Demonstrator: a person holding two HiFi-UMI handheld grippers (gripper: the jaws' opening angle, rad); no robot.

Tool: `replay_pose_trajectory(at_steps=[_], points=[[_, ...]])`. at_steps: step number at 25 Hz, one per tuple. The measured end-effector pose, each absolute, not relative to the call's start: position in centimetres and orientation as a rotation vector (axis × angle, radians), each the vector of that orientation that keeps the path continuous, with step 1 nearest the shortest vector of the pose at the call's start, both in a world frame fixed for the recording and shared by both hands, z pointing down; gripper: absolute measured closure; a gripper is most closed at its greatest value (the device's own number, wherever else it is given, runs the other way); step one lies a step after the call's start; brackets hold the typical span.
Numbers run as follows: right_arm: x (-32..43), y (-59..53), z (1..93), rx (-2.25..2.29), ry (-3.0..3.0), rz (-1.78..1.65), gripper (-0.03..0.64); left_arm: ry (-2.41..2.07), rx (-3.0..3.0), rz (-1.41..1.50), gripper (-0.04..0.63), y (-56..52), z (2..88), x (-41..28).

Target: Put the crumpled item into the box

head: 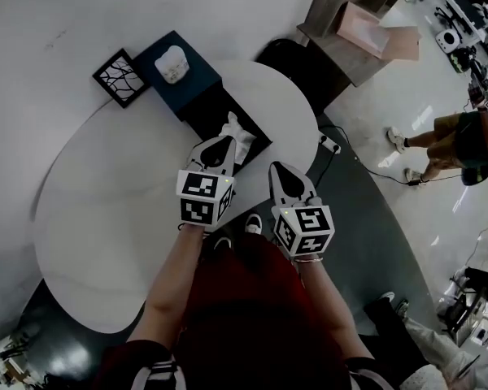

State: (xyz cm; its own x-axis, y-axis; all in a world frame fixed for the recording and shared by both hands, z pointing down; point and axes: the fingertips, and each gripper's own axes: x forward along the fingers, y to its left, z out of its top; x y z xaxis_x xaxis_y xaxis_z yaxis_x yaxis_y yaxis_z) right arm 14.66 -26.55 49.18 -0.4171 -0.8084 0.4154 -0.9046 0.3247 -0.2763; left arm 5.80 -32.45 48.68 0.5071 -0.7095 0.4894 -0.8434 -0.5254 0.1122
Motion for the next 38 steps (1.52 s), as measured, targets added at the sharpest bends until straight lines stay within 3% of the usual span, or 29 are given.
replay_pose_trajectory(at_steps=[38], points=[[8.7, -16.3, 40.7, 1.871, -2.336, 0.398, 0.601, -1.160, 2.638, 0.289, 0.572, -20.9, 40.7, -0.7]])
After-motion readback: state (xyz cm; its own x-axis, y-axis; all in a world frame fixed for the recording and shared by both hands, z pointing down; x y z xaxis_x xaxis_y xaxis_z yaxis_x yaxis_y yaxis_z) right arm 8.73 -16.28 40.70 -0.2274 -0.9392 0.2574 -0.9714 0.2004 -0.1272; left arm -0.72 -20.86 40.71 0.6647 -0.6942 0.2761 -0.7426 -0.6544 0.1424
